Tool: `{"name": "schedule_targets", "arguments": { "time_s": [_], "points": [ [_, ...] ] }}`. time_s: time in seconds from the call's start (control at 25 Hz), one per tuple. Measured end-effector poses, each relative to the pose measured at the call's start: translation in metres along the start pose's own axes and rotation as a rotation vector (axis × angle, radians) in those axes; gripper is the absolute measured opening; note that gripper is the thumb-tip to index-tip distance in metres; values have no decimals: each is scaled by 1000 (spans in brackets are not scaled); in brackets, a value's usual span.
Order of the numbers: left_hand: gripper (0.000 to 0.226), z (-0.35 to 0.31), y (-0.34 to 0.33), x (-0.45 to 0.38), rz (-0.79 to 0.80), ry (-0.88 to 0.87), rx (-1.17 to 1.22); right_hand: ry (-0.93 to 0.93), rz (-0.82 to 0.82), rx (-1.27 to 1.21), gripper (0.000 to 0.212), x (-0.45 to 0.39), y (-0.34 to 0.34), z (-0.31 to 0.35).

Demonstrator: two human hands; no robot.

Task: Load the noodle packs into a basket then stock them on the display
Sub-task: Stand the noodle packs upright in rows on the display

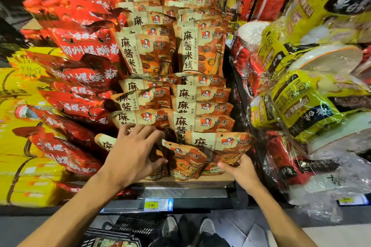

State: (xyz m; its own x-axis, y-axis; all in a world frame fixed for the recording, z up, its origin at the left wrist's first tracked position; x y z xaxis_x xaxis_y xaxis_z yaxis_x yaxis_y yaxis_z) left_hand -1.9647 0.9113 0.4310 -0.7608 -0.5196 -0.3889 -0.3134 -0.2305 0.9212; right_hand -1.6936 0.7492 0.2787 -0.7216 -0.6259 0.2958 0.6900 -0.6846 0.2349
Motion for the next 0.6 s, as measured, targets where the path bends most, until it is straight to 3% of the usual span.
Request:
{"name": "schedule_targets", "arguments": {
  "time_s": [0.16,0.32,0.36,0.48,0.6],
  "points": [
    [60,-12,-1,0,7,26,6,3,-50,5,55,10,4,2],
    [61,-13,2,0,-55,46,23,34,-144,-8,101,23,17,7],
    [65,-12,3,1,-59,45,21,39,-168,-9,104,27,20,7],
    [78,-5,9,3,-21,88,15,92,-218,29,74,39,26,17],
    [78,4,12,4,27,135,-13,137,-225,31,57,36,25,40]
  ]
}}
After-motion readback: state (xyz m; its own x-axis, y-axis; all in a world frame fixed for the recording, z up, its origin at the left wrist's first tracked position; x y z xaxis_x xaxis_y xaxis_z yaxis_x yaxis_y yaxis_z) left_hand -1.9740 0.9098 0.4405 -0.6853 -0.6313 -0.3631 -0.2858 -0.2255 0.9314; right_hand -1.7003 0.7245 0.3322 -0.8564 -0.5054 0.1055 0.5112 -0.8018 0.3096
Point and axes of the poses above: each hand's wrist, its own x-axis away from the middle knuckle, its own y-axis out of the back of the hand, z = x × y, the point moved 3 cm from there along -x, towards the middle knuckle, and after that the axes turned 15 degrees about -z, right-handed, at the moved point
